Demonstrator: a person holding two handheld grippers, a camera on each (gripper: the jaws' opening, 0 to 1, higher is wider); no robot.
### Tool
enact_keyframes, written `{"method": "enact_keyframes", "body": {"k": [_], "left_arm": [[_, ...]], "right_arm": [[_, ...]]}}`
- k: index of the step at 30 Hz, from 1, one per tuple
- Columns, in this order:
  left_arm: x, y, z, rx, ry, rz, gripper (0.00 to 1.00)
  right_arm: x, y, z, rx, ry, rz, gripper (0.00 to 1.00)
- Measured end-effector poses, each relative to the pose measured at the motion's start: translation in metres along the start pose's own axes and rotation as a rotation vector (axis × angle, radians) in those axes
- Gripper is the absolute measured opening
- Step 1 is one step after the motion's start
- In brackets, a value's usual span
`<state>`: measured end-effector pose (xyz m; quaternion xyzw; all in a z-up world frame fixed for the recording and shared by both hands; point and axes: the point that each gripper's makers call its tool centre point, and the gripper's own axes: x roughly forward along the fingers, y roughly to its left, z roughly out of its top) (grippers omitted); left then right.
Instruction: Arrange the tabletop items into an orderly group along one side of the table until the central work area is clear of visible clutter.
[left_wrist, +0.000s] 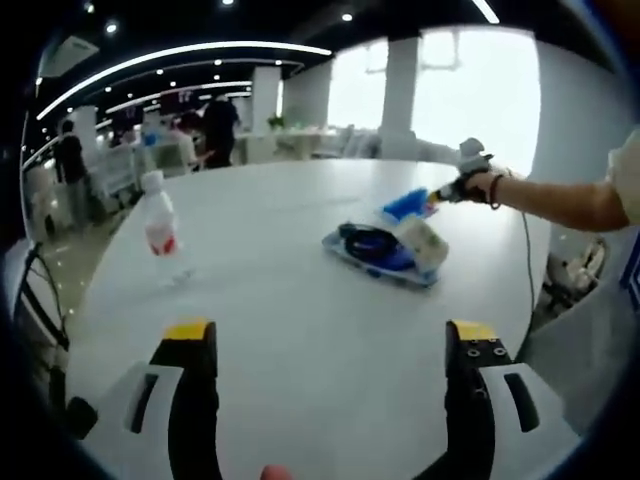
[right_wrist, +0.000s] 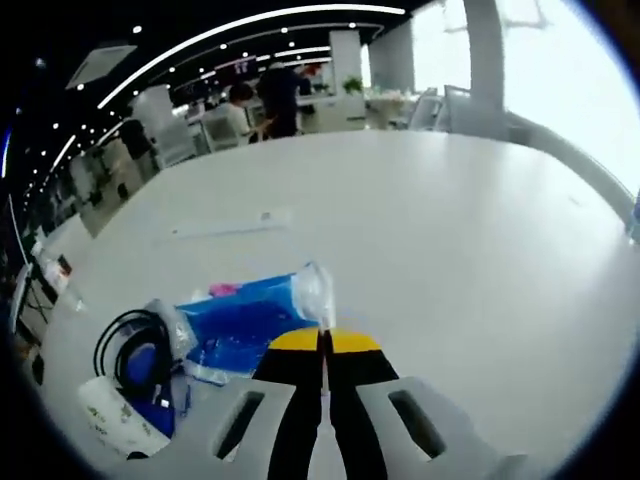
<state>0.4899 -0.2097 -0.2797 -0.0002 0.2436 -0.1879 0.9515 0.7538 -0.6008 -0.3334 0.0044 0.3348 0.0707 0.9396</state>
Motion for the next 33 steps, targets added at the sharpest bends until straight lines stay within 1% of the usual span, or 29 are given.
{"method": "enact_keyframes", "body": {"k": [2,4,6,7,8,9,11,13,18,22,23,24,27,29,30,32,33], "left_arm": [[0.000,-0.001,0.002,0.013,-0.006,-0.002,0.92],[0.000,-0.001,0.001,0.040,0.000,0.002,0.93],[0.000,-0.001,0.000,0.048,0.008,0.005,0.93],[0.000,-0.001,-0.001,0.044,0.011,0.005,0.93],[0.000,0.000,-0.001,0.042,0.011,0.007,0.92],[0.000,0.001,0.000,0.039,0.008,0.013,0.93],[0.000,0.003,0.001,0.048,0.002,0.023,0.92],[0.000,0.003,-0.001,0.054,0.012,0.024,0.92],[0.001,0.001,-0.003,0.059,0.023,0.012,0.92],[0.001,0.002,-0.004,0.059,0.028,0.017,0.92],[0.001,0.003,-0.004,0.058,0.031,0.019,0.91],[0.001,0.003,-0.005,0.058,0.034,0.020,0.91],[0.001,0.003,-0.007,0.060,0.042,0.018,0.91],[0.001,0.002,-0.006,0.061,0.039,0.018,0.91],[0.000,0.002,-0.006,0.061,0.039,0.018,0.91],[0.000,0.003,-0.007,0.061,0.042,0.019,0.91],[0.000,0.003,-0.007,0.060,0.043,0.020,0.91]], "right_arm": [[0.003,-0.004,-0.004,-0.055,0.015,-0.016,0.01],[0.007,-0.005,-0.007,-0.056,0.017,-0.014,0.01],[0.011,-0.008,-0.011,-0.053,0.028,-0.017,0.01],[0.011,-0.012,-0.013,-0.090,0.040,-0.039,0.01],[0.012,-0.016,-0.015,-0.157,0.058,-0.056,0.01],[0.013,-0.015,-0.016,-0.169,0.057,-0.057,0.01],[0.016,-0.013,-0.016,-0.151,0.045,-0.041,0.01],[0.017,-0.014,-0.018,-0.145,0.052,-0.047,0.01],[0.019,-0.016,-0.023,-0.167,0.064,-0.056,0.01],[0.024,-0.020,-0.030,-0.130,0.063,-0.053,0.02],[0.024,-0.018,-0.034,-0.090,0.067,-0.041,0.02],[0.025,-0.018,-0.036,-0.073,0.072,-0.037,0.03],[0.028,-0.021,-0.038,-0.061,0.071,-0.036,0.04],[0.029,-0.022,-0.037,-0.063,0.062,-0.038,0.08],[0.029,-0.022,-0.035,-0.059,0.050,-0.036,0.12],[0.027,-0.024,-0.032,-0.034,0.033,-0.037,0.17],[0.029,-0.028,-0.029,-0.021,0.029,-0.039,0.20]]}}
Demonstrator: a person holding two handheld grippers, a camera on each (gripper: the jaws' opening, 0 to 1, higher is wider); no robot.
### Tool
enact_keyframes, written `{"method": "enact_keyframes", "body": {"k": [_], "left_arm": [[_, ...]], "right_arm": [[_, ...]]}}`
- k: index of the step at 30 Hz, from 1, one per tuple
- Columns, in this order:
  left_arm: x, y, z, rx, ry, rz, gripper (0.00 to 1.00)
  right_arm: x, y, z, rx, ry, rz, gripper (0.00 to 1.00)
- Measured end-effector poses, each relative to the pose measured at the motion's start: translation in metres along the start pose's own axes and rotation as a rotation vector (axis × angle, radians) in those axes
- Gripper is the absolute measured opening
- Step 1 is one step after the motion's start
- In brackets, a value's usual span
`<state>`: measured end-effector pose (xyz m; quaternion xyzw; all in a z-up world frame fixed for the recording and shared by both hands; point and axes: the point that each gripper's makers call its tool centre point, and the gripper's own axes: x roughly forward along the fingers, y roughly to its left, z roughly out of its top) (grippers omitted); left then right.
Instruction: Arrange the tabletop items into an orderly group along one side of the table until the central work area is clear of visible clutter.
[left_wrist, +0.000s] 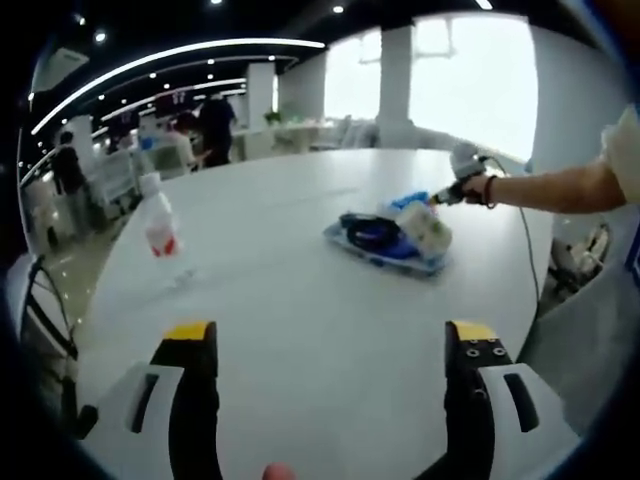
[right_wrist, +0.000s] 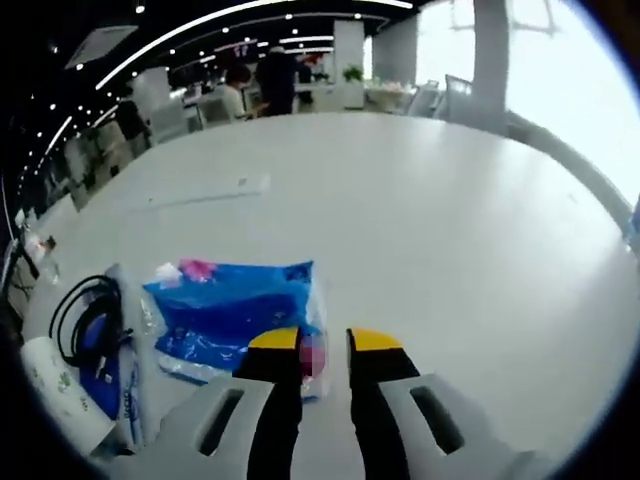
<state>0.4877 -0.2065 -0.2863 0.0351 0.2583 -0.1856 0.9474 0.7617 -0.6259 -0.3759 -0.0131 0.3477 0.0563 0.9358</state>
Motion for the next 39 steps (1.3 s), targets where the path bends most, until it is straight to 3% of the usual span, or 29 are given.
{"method": "enact_keyframes", "body": {"k": [6,16,23,30,39], "left_arm": [[0.000,0.000,0.001,-0.007,-0.004,-0.001,0.92],[0.001,-0.006,0.003,0.012,-0.006,-0.016,0.96],[0.002,-0.010,0.006,0.008,-0.019,-0.033,0.98],[0.002,-0.015,0.006,0.010,-0.018,-0.050,0.99],[0.002,-0.018,0.008,0.013,-0.033,-0.059,0.99]], "right_arm": [[-0.014,-0.002,0.003,-0.036,-0.031,-0.019,0.31],[-0.029,-0.001,0.001,-0.037,-0.044,0.009,0.55],[-0.047,0.022,0.006,-0.045,-0.083,0.090,0.81],[-0.067,0.051,0.010,-0.039,-0.102,0.185,0.98],[-0.092,0.084,0.005,-0.093,-0.103,0.282,0.99]]}}
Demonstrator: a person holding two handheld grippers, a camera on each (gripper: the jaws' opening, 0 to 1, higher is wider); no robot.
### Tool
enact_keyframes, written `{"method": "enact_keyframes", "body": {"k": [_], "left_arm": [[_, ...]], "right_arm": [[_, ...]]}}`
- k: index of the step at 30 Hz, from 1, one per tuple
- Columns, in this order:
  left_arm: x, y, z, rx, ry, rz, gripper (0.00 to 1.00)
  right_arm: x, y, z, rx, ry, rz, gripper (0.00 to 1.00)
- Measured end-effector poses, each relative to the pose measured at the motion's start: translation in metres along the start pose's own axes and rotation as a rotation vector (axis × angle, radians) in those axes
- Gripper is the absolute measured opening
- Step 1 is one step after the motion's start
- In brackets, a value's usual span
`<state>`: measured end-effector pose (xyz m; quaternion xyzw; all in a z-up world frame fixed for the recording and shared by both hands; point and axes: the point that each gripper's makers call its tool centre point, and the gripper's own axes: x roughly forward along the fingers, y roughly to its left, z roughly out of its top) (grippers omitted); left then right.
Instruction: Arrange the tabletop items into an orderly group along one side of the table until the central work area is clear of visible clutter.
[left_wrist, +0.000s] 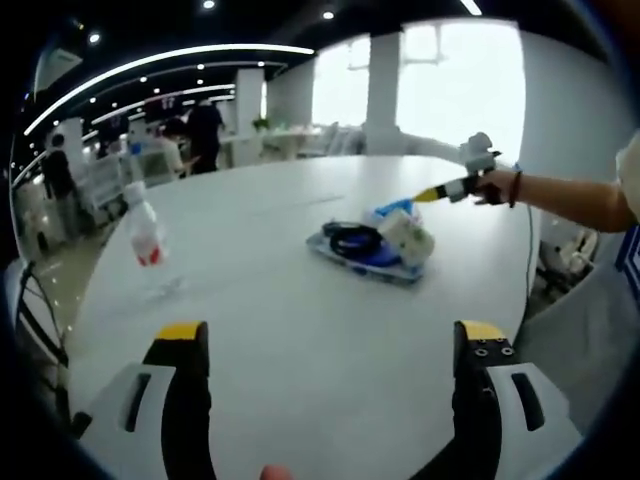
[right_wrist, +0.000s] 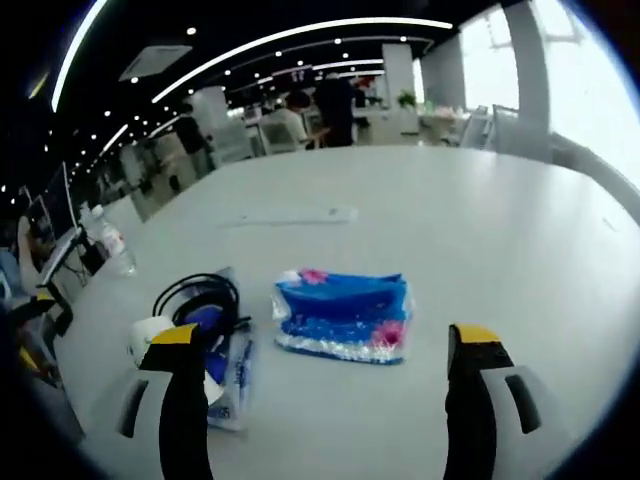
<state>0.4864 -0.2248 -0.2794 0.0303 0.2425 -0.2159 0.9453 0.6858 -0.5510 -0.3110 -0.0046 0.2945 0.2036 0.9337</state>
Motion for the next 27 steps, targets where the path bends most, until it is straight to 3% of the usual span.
{"method": "enact_keyframes", "body": {"k": [15,27], "left_arm": [[-0.003,0.001,0.002,-0.006,-0.014,0.001,0.99],[-0.006,0.003,0.004,-0.009,-0.020,0.007,0.99]], "right_arm": [[-0.024,0.093,0.002,-0.102,0.009,0.254,0.99],[-0.024,0.130,-0.019,-0.179,0.057,0.335,0.99]]}}
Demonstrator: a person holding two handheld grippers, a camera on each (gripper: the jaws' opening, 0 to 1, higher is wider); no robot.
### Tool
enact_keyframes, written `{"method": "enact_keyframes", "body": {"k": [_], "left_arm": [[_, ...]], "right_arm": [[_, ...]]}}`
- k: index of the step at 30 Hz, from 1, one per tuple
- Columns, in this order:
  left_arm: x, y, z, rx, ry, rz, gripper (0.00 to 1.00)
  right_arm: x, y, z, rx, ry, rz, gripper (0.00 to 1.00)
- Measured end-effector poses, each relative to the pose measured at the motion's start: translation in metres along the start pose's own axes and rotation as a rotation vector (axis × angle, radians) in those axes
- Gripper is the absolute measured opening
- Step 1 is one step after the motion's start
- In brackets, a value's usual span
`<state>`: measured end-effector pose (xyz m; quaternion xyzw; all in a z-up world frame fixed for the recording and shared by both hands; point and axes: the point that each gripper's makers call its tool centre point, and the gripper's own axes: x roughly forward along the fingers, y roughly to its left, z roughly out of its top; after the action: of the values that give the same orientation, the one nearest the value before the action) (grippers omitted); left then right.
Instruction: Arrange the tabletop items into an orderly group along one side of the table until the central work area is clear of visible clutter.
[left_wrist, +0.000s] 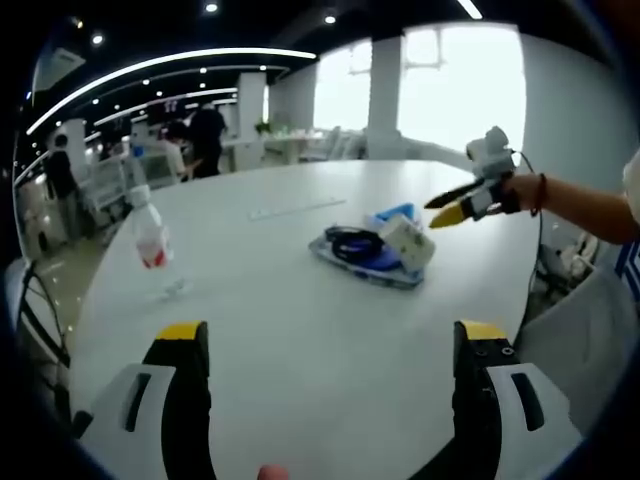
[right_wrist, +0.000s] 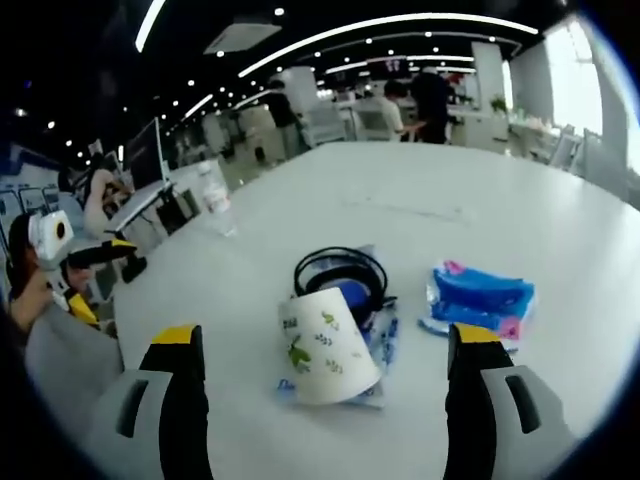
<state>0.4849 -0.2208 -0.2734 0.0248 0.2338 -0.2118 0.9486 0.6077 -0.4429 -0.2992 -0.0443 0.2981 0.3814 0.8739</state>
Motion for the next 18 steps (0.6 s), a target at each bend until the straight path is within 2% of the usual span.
{"method": "enact_keyframes", "body": {"k": [8,12,15,18], "left_arm": [[0.000,0.000,0.000,0.003,0.001,-0.001,0.99],[0.000,-0.001,-0.001,-0.001,0.006,-0.007,0.99],[-0.001,-0.001,-0.001,0.004,0.004,-0.003,0.99],[-0.001,0.000,0.000,0.001,0.002,0.000,0.99]], "right_arm": [[0.011,0.014,-0.017,-0.006,0.031,0.038,0.99],[0.016,0.014,-0.025,-0.024,0.054,0.036,0.99],[0.019,0.010,-0.033,-0.074,0.079,0.013,0.99],[0.021,0.009,-0.038,-0.080,0.083,0.010,0.94]]}}
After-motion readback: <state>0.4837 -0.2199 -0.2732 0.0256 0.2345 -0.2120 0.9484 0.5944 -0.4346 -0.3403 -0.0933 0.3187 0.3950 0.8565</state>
